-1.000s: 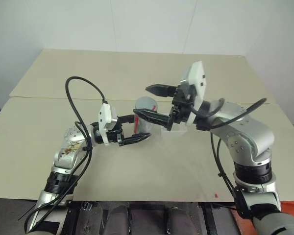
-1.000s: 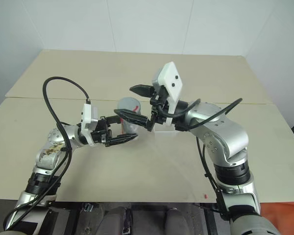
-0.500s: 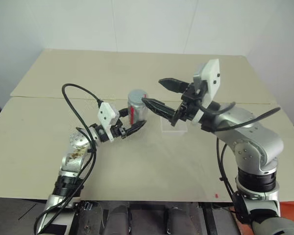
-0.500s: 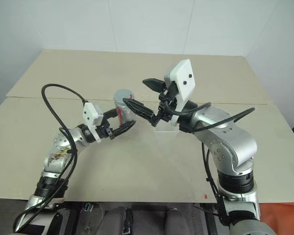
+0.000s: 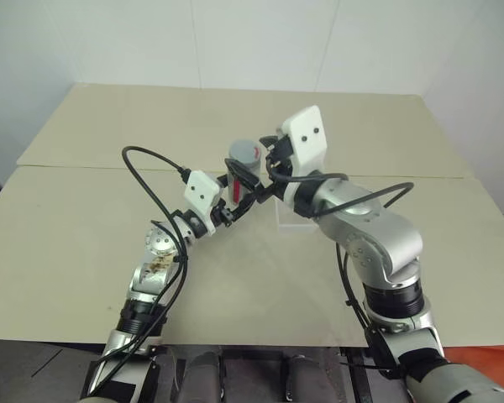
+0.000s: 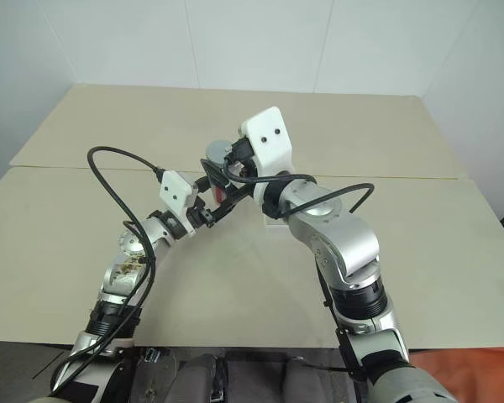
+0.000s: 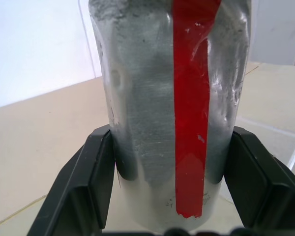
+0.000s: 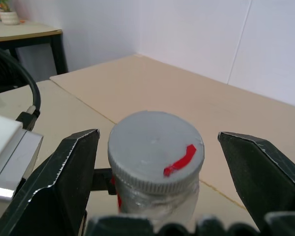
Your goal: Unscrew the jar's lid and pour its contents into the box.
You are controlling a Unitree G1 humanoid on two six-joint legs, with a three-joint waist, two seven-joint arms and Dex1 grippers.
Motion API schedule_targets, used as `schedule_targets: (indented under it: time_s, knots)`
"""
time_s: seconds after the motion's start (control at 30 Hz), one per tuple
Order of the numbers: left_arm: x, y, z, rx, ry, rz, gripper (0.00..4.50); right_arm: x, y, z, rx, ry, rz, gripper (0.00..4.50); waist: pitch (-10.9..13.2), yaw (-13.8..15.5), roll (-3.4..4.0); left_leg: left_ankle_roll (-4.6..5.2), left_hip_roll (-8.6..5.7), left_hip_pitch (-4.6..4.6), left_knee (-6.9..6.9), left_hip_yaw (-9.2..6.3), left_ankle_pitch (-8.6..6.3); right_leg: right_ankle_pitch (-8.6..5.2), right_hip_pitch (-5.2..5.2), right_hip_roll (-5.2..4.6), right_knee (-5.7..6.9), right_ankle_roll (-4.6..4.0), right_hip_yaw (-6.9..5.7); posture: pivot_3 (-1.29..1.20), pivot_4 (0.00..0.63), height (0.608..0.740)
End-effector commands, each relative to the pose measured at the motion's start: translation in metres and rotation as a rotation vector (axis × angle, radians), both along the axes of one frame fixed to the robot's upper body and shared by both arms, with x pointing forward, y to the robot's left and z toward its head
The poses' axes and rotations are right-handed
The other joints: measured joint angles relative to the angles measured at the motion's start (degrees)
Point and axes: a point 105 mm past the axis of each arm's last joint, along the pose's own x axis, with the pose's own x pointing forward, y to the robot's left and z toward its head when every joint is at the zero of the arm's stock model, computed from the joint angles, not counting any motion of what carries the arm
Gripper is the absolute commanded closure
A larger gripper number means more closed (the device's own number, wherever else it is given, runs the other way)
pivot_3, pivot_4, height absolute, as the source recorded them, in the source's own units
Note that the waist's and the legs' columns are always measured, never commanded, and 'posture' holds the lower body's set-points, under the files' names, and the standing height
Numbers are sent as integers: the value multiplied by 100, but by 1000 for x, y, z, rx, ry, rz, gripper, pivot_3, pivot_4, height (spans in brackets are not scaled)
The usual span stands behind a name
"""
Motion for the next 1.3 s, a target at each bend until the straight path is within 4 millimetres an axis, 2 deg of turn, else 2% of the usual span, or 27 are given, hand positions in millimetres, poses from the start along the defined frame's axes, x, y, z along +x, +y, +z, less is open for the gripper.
schedule_targets:
  time_s: [0.03, 0.2, 0.3, 0.37, 0.43, 0.73, 0.9, 1.07, 1.3]
  knots:
    - [-6, -3, 14, -11, -63, -12, 1646, -1, -3, 16, 31, -58, -19, 10, 0, -7, 0, 0, 0, 0, 0, 0, 0, 0, 0, 0, 0, 0, 0, 0, 150, 740]
    - [-7, -2, 13, -5, -58, -14, 1646, -1, -1, 17, 43, -58, -11, 10, 0, -29, 0, 0, 0, 1, 0, -1, 0, 0, 0, 0, 0, 0, -1, 0, 150, 740]
    - [-8, -2, 12, -3, -55, -16, 1646, -1, -1, 18, 47, -62, -8, 578, 0, -38, 0, 0, 1, 0, -1, -2, 0, 0, 0, 0, 0, 0, -1, 0, 150, 740]
    - [-9, -2, 12, -3, -52, -18, 1646, -1, -1, 18, 48, -61, -10, 1285, 0, -43, 0, 0, 1, 0, -1, -3, 0, 0, 0, 0, 0, 0, -1, 0, 150, 740]
    - [-10, -2, 11, -1, -50, -21, 1646, -1, -1, 18, 47, -62, -6, 1700, 0, -46, 0, 0, 1, 1, -1, -3, 0, 0, 0, 0, 0, 0, -1, 0, 150, 740]
    - [-19, -2, 14, -17, -51, -97, 1646, -3, -2, 15, 32, -63, 31, 1700, 0, -64, 0, 0, 1, 0, -2, -4, 0, 0, 0, 0, 0, 0, -2, 0, 150, 740]
    - [-43, -1, 34, -100, -64, -329, 1646, -22, -1, 13, -3, -60, 257, 1700, 0, -77, 1, 0, 2, -1, -2, -12, 0, 0, -1, 0, -2, 0, -3, 0, 150, 740]
    - [-63, 3, 39, -20, -46, -536, 1646, -46, -10, 10, -83, -47, 508, 1700, 1, -80, 1, 2, 3, 3, -2, -27, -1, 0, 1, 0, -7, 0, 0, 0, 150, 740]
    - [-71, 8, 46, 46, -66, -653, 1646, -59, -22, 8, -130, -27, 656, 1700, 1, -83, 1, 3, 2, 7, -2, -32, -2, 0, 3, 1, -9, -1, 1, 0, 150, 740]
